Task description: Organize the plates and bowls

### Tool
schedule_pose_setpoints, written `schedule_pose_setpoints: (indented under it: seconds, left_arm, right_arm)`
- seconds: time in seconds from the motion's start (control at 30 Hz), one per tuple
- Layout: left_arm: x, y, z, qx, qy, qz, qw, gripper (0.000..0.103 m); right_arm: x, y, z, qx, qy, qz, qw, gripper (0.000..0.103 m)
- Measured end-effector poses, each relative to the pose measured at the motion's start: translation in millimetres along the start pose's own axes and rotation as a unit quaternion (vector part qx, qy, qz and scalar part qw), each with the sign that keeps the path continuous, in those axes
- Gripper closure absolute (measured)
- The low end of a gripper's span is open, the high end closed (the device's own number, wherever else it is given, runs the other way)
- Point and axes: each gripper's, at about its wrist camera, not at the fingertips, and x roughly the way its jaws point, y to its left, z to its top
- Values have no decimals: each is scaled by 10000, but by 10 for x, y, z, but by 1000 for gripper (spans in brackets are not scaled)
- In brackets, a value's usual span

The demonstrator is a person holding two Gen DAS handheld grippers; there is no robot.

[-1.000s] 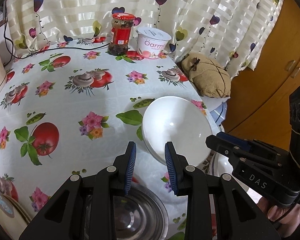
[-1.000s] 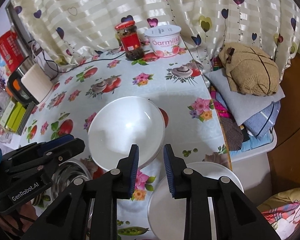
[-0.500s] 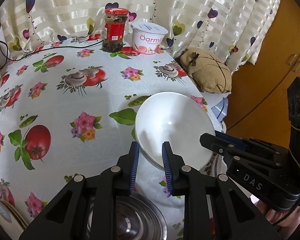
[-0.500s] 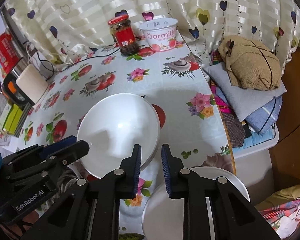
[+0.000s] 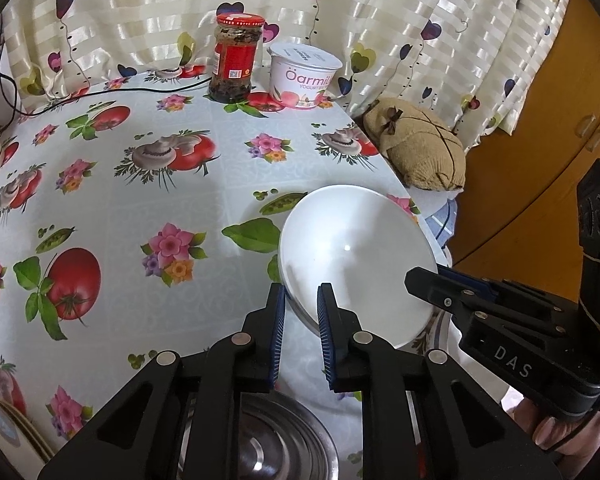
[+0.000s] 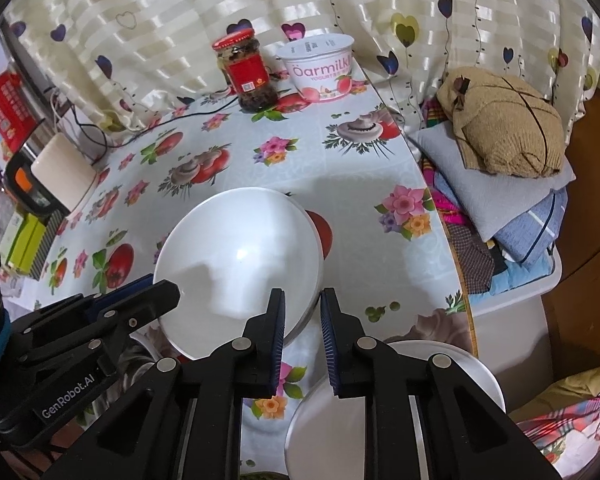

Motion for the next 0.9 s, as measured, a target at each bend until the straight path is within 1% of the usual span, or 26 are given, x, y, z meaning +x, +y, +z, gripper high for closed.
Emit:
schedule_pose_setpoints:
  seconds: [0.13,0.37,0.9]
  left_arm:
    - [-47,2,4,-9,-33,0,10000,86]
    - [-144,12,-12,-6,-97,34,9999,86]
    - [-558,63,-123,-24,-336,109,9994,86]
  right_arm:
    - [-14,-14,3,34,-21,35,10000,85]
    - [-123,73,1,-33,-117,31,9999,85]
    - [-459,369,-81,-176,-324,124,9992,85]
